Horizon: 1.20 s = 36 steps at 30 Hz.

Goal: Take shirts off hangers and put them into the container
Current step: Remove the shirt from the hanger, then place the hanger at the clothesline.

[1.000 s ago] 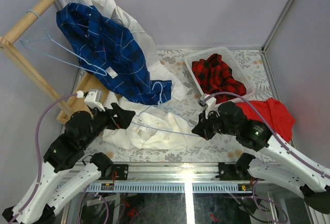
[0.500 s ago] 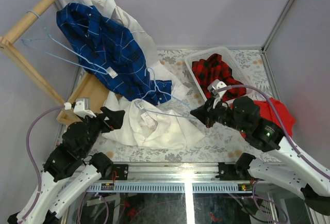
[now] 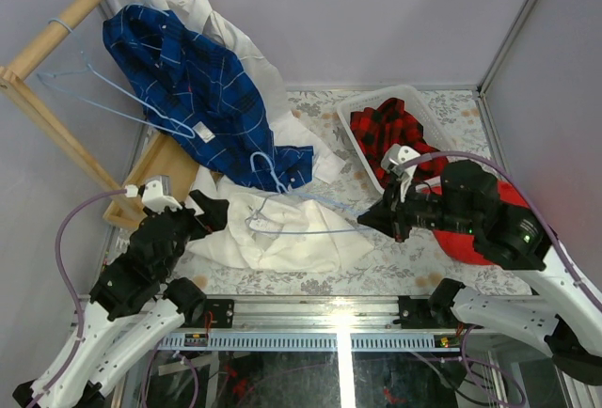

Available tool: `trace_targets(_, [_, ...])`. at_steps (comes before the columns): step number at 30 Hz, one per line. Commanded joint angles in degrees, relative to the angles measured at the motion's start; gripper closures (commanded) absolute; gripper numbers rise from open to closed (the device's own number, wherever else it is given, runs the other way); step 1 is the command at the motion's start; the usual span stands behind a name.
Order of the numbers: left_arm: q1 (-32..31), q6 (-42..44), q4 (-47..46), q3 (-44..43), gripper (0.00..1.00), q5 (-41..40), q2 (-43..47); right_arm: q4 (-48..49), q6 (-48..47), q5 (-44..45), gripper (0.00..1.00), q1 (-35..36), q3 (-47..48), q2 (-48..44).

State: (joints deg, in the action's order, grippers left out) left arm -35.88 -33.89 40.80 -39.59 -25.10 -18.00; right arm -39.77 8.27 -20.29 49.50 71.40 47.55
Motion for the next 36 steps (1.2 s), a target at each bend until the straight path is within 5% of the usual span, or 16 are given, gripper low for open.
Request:
trace_targets(1, [0.43, -1.41, 0.25, -0.80, 0.00, -2.83, -1.14, 2.21, 1.26, 10.86, 1.00, 0.10, -1.85, -5.17])
trace_targets(7, [0.45, -2.87, 1.66, -1.16, 0.00, -5.01, -1.23, 28.90, 0.02, 12.08, 1.00, 0.15, -11.33, -8.44])
trace_targets(21, [0.46, -3.99, 2.70, -1.41, 0.00, -6.60, -1.24, 49.70, -3.41, 6.48, 1.00, 0.16, 4.98, 22.73])
trace_targets(28, [0.48, -4.18, 2.85, -1.39, 0.00, -6.54, -2.03, 54.27, 2.80, 5.98, 1.00, 0.16, 18.73, 36.13])
trace_targets(36, [0.53, -4.26, 2.91, -1.45, 0.00, -6.45, -2.86, 38.58, 5.19, 2.83, 1.00, 1.67, 53.26, 59.67])
